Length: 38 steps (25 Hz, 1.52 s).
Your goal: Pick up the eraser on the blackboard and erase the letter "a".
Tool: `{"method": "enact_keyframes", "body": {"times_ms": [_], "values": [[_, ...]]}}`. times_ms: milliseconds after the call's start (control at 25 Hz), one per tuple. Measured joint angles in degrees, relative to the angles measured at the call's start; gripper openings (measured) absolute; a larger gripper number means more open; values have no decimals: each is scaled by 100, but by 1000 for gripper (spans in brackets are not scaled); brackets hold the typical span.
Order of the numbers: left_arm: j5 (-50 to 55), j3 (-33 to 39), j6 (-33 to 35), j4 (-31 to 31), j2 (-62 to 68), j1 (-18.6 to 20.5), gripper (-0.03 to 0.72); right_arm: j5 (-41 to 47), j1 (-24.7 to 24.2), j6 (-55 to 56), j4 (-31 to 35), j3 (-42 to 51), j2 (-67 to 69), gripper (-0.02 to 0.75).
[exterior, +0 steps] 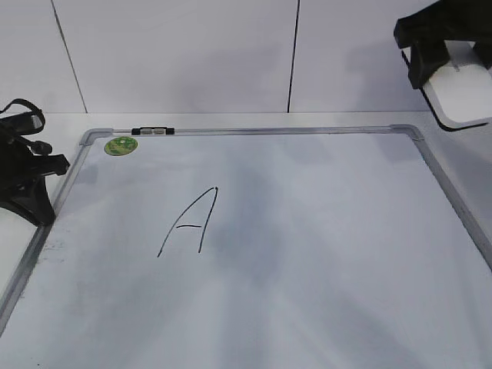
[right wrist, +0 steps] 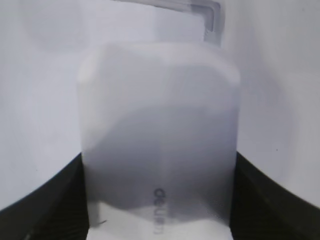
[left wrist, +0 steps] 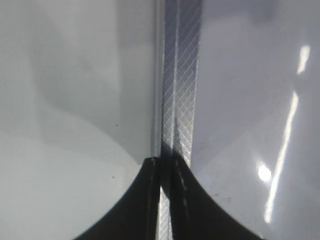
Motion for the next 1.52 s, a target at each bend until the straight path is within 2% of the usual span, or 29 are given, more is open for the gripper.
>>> {"method": "enact_keyframes", "body": {"times_ms": [320, 560, 1080, 1240, 1520], "values": [[-11, 0, 0, -2, 0, 0, 17, 0, -485, 86, 11, 826, -267, 529], [-11, 0, 0, -12, 0, 0, 17, -10, -648, 66, 219, 1205, -267, 529], [-11, 0, 0, -12, 0, 0, 17, -76, -720, -216, 574, 1282, 402, 529], [-11, 0, 0, -22, 0, 0, 17, -100, -914, -396, 951, 1282, 627, 529], [-11, 0, 13, -22, 0, 0, 17, -144, -1266, -555, 1202, 1282, 922, 529]]}}
